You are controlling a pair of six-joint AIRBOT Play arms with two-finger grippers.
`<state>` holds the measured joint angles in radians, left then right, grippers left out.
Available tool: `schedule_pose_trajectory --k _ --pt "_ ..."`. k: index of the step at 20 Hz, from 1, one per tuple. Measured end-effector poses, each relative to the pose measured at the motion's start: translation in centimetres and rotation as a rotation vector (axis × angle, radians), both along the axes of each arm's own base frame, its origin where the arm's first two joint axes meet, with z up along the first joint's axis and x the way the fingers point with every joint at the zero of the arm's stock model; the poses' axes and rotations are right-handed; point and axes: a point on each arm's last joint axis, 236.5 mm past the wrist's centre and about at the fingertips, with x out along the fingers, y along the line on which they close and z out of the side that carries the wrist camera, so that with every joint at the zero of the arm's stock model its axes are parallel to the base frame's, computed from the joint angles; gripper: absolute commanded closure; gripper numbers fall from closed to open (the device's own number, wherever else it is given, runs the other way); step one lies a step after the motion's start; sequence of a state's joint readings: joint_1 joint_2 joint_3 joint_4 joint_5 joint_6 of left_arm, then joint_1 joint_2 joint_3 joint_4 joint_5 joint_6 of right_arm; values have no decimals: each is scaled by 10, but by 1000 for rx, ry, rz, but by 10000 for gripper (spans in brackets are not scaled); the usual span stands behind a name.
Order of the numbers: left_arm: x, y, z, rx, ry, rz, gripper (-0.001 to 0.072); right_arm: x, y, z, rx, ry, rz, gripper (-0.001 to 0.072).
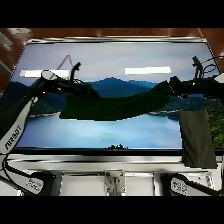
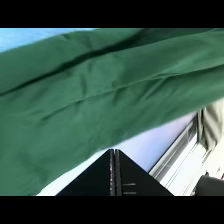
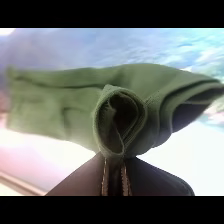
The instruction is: Fold the shirts.
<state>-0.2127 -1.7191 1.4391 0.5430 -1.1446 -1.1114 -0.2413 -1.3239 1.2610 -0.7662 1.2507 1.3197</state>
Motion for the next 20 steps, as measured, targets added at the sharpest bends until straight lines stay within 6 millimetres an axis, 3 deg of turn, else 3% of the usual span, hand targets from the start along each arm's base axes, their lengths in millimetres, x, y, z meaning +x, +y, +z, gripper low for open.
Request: schedule_pose_trajectory --k 7,10,12,14,16,18,20 --pt "-59 -120 -36 27 -7 -93 675 -57 18 97 -10 -151 -3 647" --pt "-83 -166 -50 -2 15 -91 674 -79 25 122 -10 -192 -5 647" --pt "-90 -186 -56 -30 40 -63 674 -89 27 132 -9 -207 -10 647" --pt "-87 -192 -54 -56 58 -43 676 -95 29 138 -6 -218 -17 647" --pt "-73 -186 -43 -85 49 -35 677 -96 29 142 -4 -225 -26 647" --pt "-52 -167 -18 -121 13 -21 677 -92 29 142 -2 -233 -35 647" --pt "-24 -138 20 -158 -58 25 677 -84 37 140 6 -237 -23 647"
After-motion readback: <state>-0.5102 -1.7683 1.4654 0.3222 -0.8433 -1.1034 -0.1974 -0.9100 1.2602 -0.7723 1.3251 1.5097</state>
